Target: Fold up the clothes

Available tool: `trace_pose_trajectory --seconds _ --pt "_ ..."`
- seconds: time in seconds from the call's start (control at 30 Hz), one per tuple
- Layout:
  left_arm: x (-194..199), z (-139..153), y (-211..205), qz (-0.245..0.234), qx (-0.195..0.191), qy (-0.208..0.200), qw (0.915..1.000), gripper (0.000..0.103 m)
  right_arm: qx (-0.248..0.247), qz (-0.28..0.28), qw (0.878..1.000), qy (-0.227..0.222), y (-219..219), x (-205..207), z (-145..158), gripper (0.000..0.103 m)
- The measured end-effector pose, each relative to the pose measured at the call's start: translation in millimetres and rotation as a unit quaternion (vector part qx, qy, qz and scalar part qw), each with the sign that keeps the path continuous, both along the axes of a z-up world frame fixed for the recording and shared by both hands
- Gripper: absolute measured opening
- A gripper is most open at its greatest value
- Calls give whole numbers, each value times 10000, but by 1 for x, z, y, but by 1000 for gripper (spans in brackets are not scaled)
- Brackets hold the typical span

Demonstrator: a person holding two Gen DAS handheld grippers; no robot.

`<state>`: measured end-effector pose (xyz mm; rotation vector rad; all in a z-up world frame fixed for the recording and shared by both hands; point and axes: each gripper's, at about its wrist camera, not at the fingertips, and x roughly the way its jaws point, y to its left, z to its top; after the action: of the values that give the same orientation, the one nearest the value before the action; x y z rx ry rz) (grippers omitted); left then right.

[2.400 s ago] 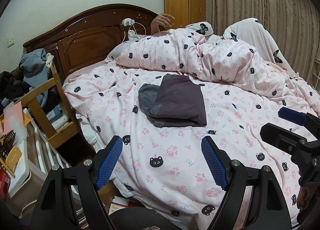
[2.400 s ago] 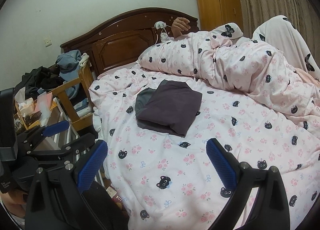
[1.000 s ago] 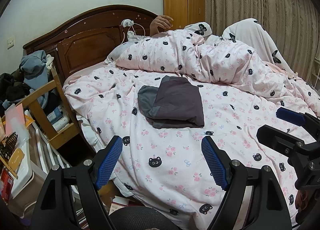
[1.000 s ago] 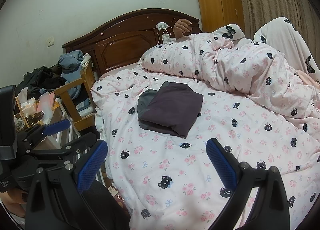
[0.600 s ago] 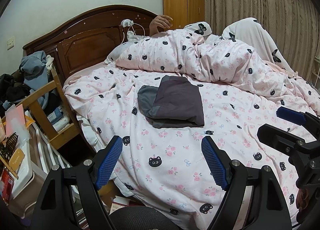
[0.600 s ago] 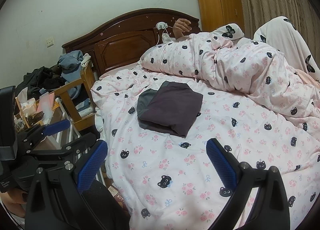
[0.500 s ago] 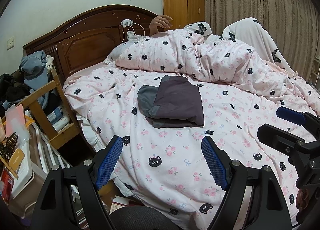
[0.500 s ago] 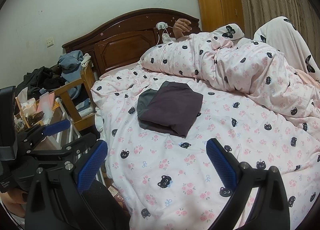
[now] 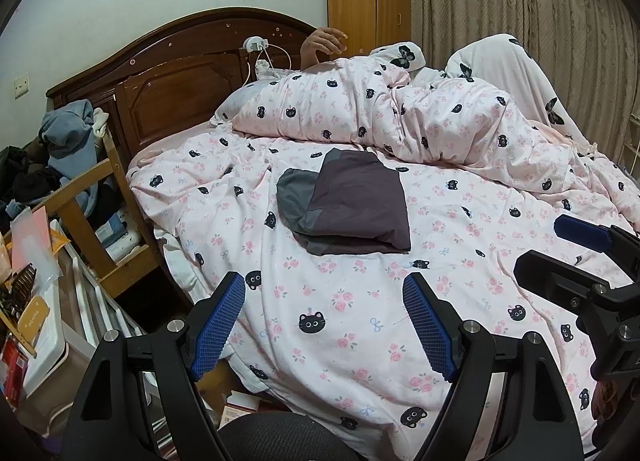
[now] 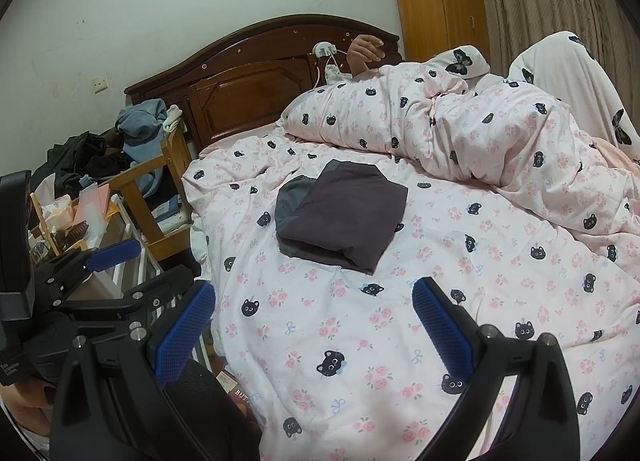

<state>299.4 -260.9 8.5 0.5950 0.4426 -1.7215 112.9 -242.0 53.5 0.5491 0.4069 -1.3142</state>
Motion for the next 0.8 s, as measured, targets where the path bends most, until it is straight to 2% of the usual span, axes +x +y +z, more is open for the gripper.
trace_pose_trajectory --seconds 0.8 --pt "0 0 1 30 5 14 10000 77 -2 1 10000 -3 0 2 0 101"
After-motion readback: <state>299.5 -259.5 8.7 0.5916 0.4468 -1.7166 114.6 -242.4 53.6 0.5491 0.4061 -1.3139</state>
